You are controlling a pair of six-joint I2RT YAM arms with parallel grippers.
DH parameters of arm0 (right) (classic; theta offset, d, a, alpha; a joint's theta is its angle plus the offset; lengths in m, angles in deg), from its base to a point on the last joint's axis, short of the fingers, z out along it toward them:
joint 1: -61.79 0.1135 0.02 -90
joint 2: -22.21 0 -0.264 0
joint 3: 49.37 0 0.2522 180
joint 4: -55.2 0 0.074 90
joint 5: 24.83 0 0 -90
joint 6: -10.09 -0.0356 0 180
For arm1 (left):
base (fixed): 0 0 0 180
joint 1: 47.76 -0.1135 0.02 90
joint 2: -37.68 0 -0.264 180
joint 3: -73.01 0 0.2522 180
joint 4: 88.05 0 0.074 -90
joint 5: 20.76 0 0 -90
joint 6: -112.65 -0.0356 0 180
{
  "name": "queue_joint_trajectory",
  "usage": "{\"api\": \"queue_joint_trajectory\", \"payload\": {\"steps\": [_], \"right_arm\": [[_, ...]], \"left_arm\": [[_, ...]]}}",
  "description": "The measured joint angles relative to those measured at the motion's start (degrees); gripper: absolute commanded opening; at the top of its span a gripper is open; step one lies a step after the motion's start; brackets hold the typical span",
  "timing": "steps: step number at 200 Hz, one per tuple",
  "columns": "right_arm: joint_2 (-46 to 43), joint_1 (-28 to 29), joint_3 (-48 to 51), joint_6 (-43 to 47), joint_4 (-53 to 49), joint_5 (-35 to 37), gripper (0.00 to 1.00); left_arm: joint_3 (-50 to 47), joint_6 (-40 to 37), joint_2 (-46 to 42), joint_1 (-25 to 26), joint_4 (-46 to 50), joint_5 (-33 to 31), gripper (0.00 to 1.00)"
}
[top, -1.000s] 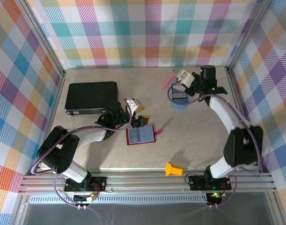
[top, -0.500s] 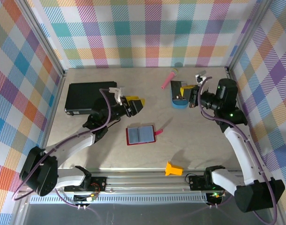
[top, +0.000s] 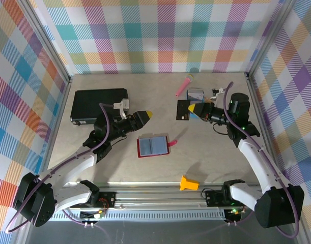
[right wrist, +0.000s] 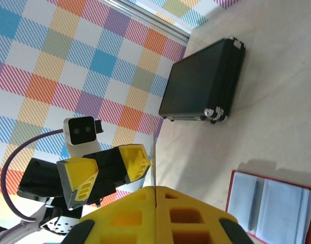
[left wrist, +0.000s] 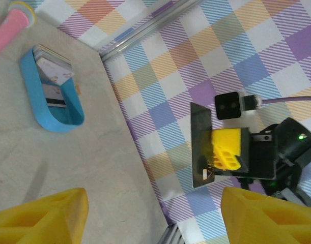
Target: Put the credit cards into the card holder
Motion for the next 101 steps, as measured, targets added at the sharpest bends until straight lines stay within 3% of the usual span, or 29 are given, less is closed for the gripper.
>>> {"api": "queue_joint_trajectory", "payload": {"steps": [53, 101], "right_arm": [[2.82, 1.81, 2.78, -5.68, 2.23, -0.68, 0.0], [4.35, 5.4, 3.3, -4.24, 0.94, 0.94, 0.0]], "left_arm": [[-1.55, 4.85, 0.9, -0.9, -0.26, 0.39, 0.65], [-3.5, 3.76, -4.94, -8.76, 14.12, 0.83, 0.65]]}}
